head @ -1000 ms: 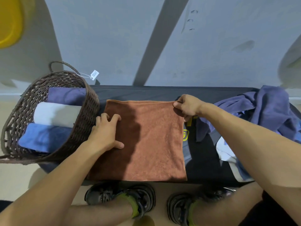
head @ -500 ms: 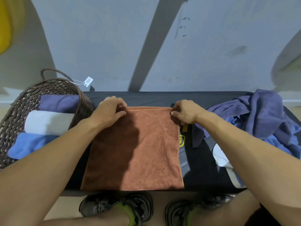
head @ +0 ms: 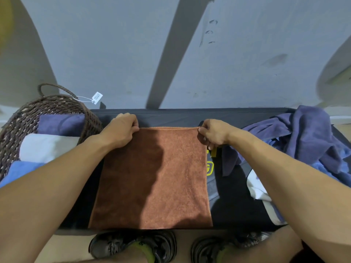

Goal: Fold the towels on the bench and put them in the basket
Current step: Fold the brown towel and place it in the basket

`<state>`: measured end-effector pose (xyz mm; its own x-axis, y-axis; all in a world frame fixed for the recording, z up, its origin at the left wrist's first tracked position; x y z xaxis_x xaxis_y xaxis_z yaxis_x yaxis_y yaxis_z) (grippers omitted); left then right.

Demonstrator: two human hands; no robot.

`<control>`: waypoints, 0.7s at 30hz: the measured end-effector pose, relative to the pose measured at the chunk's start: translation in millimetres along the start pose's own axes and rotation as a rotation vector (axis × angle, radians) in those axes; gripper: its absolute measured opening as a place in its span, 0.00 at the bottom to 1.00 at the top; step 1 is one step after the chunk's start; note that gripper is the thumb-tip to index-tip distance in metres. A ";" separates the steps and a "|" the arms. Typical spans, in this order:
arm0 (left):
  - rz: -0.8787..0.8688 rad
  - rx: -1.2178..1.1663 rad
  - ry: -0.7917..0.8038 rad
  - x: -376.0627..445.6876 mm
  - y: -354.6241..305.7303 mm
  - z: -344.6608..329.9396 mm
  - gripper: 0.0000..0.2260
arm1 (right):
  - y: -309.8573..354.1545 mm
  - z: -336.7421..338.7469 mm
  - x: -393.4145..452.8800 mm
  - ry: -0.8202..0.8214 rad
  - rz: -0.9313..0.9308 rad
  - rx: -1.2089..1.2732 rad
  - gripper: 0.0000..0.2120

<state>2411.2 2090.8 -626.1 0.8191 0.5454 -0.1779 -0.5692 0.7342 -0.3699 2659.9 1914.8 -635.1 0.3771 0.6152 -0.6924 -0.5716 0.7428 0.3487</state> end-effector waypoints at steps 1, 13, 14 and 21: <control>0.017 -0.014 -0.003 1.8 1.6 0.7 0.09 | 0.3 0.0 -0.4 -0.003 -0.004 0.008 0.15; 0.106 0.131 0.000 -5.3 16.1 2.0 0.09 | 2.2 -14.2 -11.8 -0.468 -0.015 -0.081 0.17; 0.110 0.141 0.021 -7.5 19.3 3.1 0.09 | 3.7 -15.9 -11.0 -0.465 0.038 -0.073 0.15; 0.067 0.449 0.127 -11.6 8.5 -7.6 0.10 | 4.3 -16.9 -12.9 -0.422 0.041 -0.031 0.15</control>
<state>2397.4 2087.7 -634.2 0.7656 0.5643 -0.3088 -0.5727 0.8166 0.0722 2640.2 1905.5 -635.4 0.6147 0.7034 -0.3569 -0.6117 0.7108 0.3473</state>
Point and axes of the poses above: each hand's wrist, its own x-axis towards the middle knuckle, its own z-axis out of the back of the hand, y = z × x, the point moved 3 cm from there along x, towards the middle knuckle, and after that the axes turned 10 degrees about -z, right-handed, at the moved point
